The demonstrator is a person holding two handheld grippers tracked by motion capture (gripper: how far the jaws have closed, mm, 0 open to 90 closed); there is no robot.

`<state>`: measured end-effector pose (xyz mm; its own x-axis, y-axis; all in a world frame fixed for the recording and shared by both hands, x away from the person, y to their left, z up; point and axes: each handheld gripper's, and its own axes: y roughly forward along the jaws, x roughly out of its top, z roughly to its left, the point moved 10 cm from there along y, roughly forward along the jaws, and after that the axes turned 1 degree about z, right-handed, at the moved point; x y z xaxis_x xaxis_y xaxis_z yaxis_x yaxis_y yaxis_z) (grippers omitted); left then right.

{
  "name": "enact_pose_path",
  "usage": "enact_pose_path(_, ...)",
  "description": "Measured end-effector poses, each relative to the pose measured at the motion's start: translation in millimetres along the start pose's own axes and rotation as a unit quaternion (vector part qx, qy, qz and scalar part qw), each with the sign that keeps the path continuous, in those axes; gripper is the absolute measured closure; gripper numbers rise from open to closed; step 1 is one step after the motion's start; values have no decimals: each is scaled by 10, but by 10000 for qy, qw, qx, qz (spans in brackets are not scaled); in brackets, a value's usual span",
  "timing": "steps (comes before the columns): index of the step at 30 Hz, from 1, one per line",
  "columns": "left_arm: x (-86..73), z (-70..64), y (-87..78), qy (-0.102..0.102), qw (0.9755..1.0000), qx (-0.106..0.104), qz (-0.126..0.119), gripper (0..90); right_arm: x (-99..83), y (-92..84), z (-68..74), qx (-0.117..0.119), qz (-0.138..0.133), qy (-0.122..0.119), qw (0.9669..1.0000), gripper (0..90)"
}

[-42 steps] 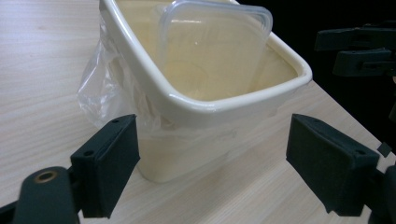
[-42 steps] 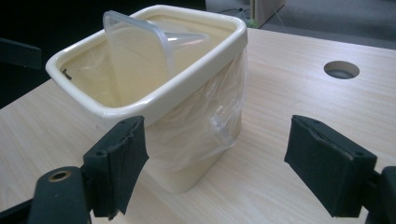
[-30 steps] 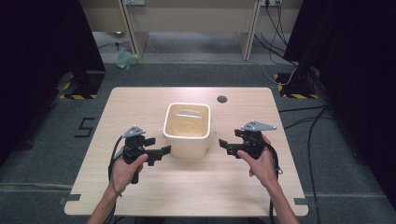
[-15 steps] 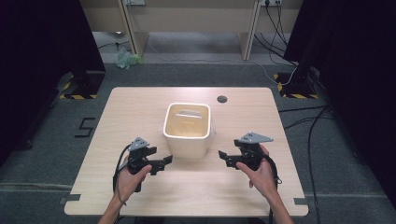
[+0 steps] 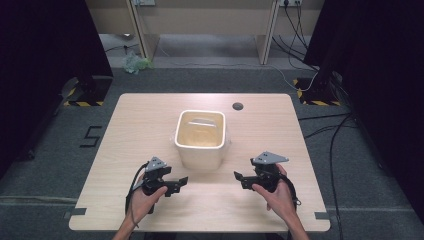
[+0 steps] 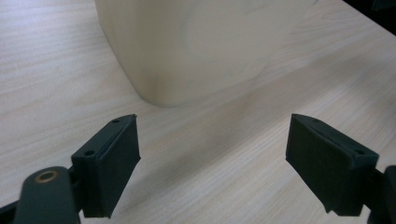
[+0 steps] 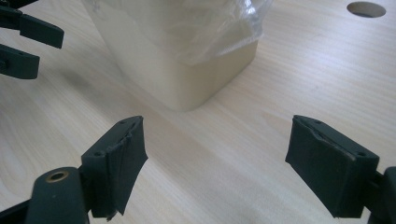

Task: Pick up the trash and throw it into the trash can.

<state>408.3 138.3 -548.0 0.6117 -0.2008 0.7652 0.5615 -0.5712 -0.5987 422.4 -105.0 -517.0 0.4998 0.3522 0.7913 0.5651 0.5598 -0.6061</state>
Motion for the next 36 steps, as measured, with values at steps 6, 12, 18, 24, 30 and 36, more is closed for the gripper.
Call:
enact_pose_path(6, -117, -7, 22, 141, 9998, 67, 107, 169, -117, 24, 30, 34, 39, 56, 10000, 197)
enact_pose_path(12, -181, -25, 29, 272, 9994, 137, 158, 169, -228, 60, 59, 18, 164, -13, 9999, 197)
enact_pose_path(18, -270, -46, 34, 375, 9988, 177, 250, 169, -332, 66, 75, 28, 256, -48, 9997, 196)
enact_pose_path(24, -350, -62, 29, 529, 9977, 268, 316, 168, -433, 43, 54, -15, 322, -61, 9995, 196)
enact_pose_path(30, -446, -34, 26, 517, 9974, 359, 365, 168, -583, -3, 1, -134, 438, -63, 9989, 196)
enact_pose_path(36, -494, -11, 15, 550, 9971, 421, 330, 162, -719, -41, -52, -210, 505, -2, 9985, 196)
